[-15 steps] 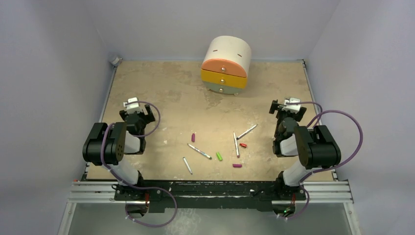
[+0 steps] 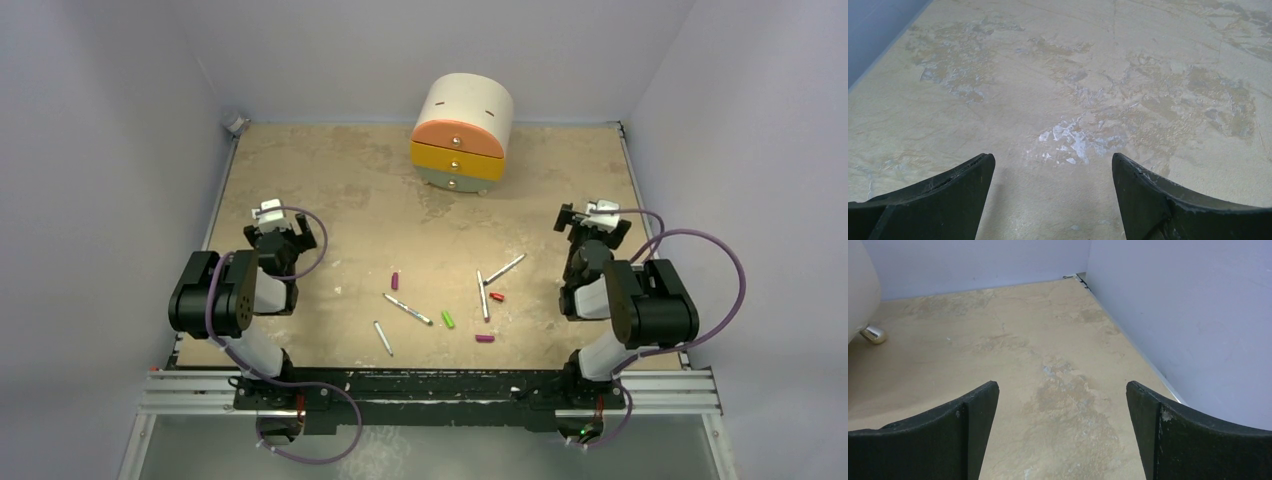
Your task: Insert the pens into the pen caps
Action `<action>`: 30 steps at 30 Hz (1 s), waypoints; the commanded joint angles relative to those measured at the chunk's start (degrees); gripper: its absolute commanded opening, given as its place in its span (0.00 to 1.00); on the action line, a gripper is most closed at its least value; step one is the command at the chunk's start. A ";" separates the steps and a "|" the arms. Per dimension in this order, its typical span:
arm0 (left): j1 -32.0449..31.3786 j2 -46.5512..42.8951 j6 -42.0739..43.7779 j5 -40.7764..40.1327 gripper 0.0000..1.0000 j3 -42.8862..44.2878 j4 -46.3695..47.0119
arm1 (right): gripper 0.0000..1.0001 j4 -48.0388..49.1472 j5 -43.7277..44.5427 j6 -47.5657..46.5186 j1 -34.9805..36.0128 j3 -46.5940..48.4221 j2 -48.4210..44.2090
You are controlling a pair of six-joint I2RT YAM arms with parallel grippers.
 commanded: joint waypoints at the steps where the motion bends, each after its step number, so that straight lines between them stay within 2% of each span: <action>1: -0.29 -4.80 0.56 -1.96 0.87 2.03 -3.27 | 1.00 10.09 2.09 -1.62 0.78 -3.55 -5.46; 3: -0.29 -8.18 -0.47 -4.20 0.87 2.83 -8.01 | 1.00 2.89 3.72 -1.80 1.62 -3.38 -12.87; 5: -0.28 -9.95 -1.44 -7.21 0.87 1.96 -6.98 | 1.00 -13.49 1.77 1.63 1.69 0.57 -22.95; 7: -0.28 -14.22 -3.67 -12.69 0.87 1.91 -9.64 | 1.00 -33.63 -6.04 8.28 1.56 7.70 -31.61; 10: -0.29 -23.13 -9.40 -19.21 0.87 4.12 -18.79 | 1.00 -45.57 -18.87 14.79 1.55 16.00 -36.85; 13: -0.35 -33.32 -16.31 -14.16 0.87 7.22 -28.50 | 1.00 -57.72 -31.37 27.01 1.55 24.54 -37.33; 15: -0.30 -39.10 -22.56 -9.79 0.87 9.28 -34.23 | 1.00 -63.55 -37.87 30.43 1.69 28.26 -35.71; 17: -0.38 -42.18 -24.92 -3.80 0.87 11.45 -38.42 | 1.00 -69.03 -39.18 31.28 1.73 30.28 -34.33; 19: -0.44 -42.52 -28.99 -2.53 0.87 13.80 -43.15 | 1.00 -71.18 -40.50 35.19 1.52 30.54 -33.84; 20: -0.41 -42.31 -31.14 -0.81 0.87 14.28 -43.52 | 0.83 -70.81 -42.39 35.54 1.41 30.48 -33.69; 21: -0.46 -42.07 -32.76 1.65 0.87 14.57 -43.39 | 0.47 -69.84 -44.18 36.05 1.38 30.24 -33.51; 22: -0.45 -41.79 -34.92 4.39 0.87 14.78 -42.48 | 0.20 -70.63 -44.90 36.19 1.38 30.43 -33.27; 23: -0.42 -41.46 -37.21 7.28 0.87 14.91 -41.71 | 0.02 -71.21 -44.16 35.67 1.39 30.58 -32.96; 26: -0.45 -40.14 -41.30 16.11 0.92 16.46 -40.51 | 0.00 -77.10 -37.85 30.55 2.64 31.84 -33.21; 27: -0.57 -39.56 -40.64 18.56 0.93 17.89 -42.06 | 0.00 -79.71 -32.31 30.55 4.13 31.93 -34.22; 28: -1.28 -39.32 -38.36 19.01 0.93 19.78 -45.55 | 0.00 -81.77 -26.04 25.63 6.86 31.96 -35.60; 30: -5.61 -40.84 -29.48 12.57 0.92 23.64 -54.82 | 0.00 -85.24 -8.38 22.13 12.89 31.38 -38.81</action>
